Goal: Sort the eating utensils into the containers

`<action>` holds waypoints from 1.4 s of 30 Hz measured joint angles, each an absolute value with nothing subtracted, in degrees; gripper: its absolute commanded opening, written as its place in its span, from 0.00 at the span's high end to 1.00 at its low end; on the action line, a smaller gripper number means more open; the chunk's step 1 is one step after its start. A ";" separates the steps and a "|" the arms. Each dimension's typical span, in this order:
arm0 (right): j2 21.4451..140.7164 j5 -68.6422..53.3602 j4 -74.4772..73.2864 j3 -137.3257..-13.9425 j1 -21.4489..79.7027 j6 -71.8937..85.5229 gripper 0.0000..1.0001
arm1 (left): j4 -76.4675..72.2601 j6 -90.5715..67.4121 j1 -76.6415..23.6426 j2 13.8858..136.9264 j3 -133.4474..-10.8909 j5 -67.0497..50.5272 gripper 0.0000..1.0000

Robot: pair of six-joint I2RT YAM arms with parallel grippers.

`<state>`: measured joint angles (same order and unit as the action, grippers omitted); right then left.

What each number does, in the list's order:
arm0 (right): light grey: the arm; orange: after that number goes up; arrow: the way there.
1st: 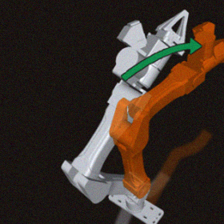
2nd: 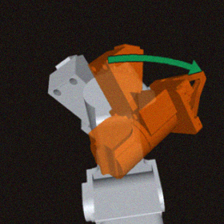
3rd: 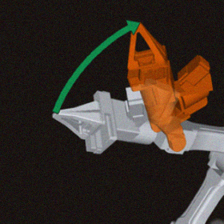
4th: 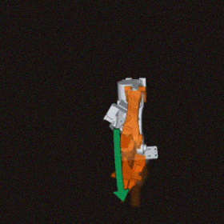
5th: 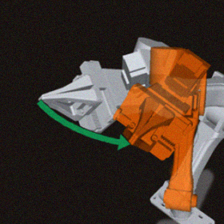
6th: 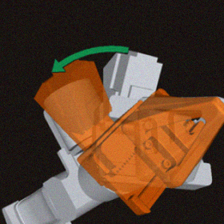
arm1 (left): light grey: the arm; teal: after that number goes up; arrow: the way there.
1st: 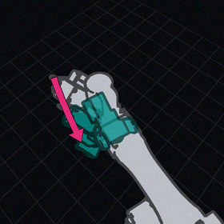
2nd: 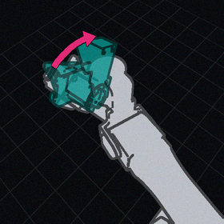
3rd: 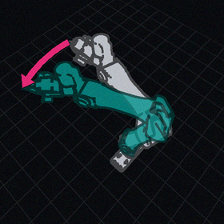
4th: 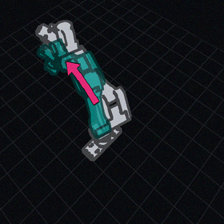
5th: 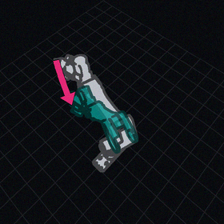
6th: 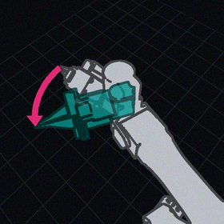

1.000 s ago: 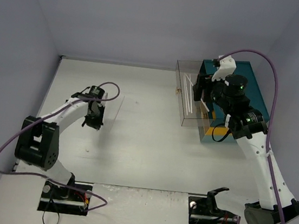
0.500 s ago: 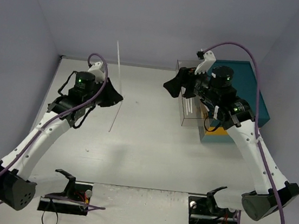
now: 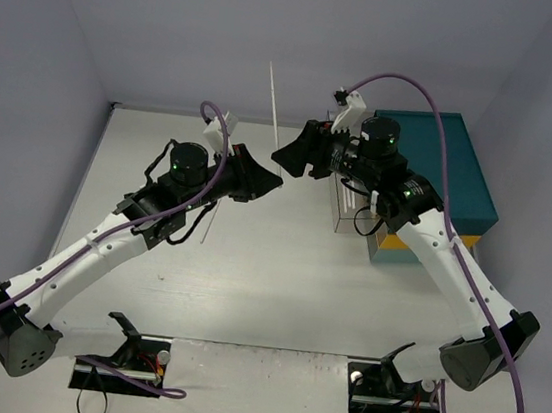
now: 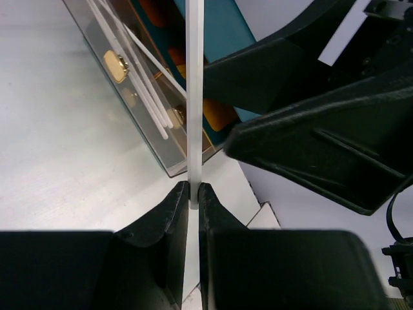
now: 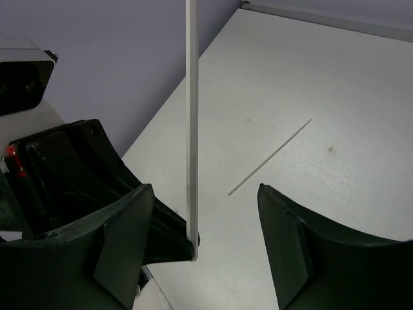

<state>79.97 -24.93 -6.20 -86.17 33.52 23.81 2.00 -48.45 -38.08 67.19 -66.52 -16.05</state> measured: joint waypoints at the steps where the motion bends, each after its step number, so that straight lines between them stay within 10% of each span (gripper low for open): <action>1: 80.07 -24.93 -6.06 -86.17 33.52 23.97 0.44 | 1.82 -48.45 -38.53 67.54 -66.81 -15.88 1.00; 10: 80.64 -25.10 -4.51 -86.17 33.52 24.77 0.99 | 0.84 -48.40 -42.01 69.18 -67.81 -14.95 1.00; 13: 80.64 -24.85 -4.16 -86.15 33.52 24.66 1.00 | 0.55 -48.36 -42.26 69.43 -67.85 -14.67 0.93; 19: 80.59 -23.36 -4.15 -85.42 32.99 23.55 1.00 | 3.13 -47.48 -42.39 69.49 -67.99 -11.85 0.45; 24: 80.29 -19.02 -7.70 -85.03 27.43 19.58 1.00 | 12.66 -43.80 -42.38 69.23 -68.01 -4.29 0.31; 42: 92.09 4.47 -18.82 -85.19 19.80 6.48 0.91 | 37.72 -28.41 -25.06 74.76 -62.92 9.25 0.27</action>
<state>92.09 4.47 -18.82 -85.19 19.80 6.48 37.72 -28.41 -25.06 74.76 -62.92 9.25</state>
